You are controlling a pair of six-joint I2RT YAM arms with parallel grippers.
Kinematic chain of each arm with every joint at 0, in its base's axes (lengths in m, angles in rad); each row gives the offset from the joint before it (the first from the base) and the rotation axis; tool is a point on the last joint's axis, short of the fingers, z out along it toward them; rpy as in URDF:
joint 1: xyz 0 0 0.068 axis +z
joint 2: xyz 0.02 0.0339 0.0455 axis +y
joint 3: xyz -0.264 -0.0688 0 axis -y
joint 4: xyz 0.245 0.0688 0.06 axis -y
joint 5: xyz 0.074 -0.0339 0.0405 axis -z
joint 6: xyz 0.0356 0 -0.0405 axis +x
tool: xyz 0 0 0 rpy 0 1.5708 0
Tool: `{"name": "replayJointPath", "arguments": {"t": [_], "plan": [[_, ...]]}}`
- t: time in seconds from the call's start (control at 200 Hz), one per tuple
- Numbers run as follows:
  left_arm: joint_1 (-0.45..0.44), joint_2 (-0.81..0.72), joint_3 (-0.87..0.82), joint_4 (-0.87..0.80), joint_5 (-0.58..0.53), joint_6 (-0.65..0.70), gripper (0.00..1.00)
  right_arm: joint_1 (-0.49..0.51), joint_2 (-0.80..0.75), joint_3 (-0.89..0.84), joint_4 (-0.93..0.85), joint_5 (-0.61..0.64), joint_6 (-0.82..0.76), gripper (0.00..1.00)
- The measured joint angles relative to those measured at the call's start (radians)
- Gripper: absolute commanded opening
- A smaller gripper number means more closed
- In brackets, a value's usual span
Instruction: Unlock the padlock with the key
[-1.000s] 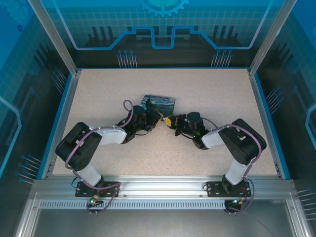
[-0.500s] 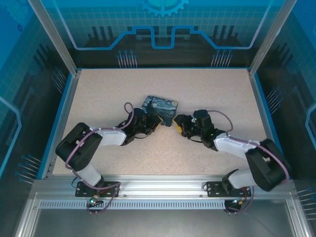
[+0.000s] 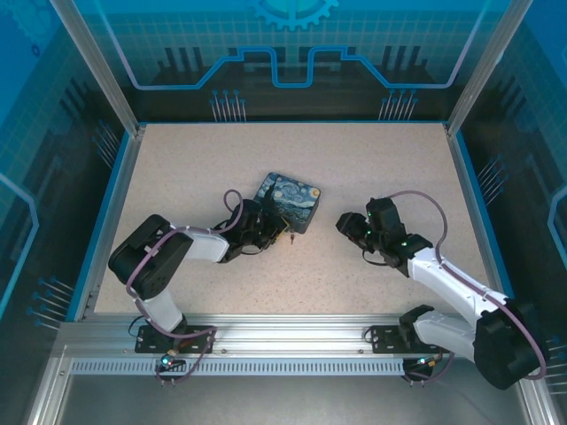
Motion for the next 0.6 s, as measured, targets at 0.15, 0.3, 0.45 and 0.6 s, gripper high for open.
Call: {"name": "replayJointPath", "arguments": {"t": [0.15, 0.3, 0.45, 0.6], "plan": [[0.0, -0.005, -0.005, -0.003, -0.002, 0.016, 0.33, -0.008, -0.005, 0.001, -0.036, 0.017, -0.056, 0.5], [0.0, -0.084, -0.026, -0.068, -0.018, 0.05, 0.43, -0.012, 0.008, 0.028, -0.078, 0.035, -0.133, 0.55], [0.0, -0.237, -0.033, -0.164, -0.053, 0.098, 0.52, -0.013, 0.019, 0.048, -0.085, 0.045, -0.194, 0.58], [0.02, -0.383, -0.033, -0.274, -0.089, 0.154, 0.61, -0.015, 0.035, 0.048, -0.055, 0.016, -0.234, 0.7]]}}
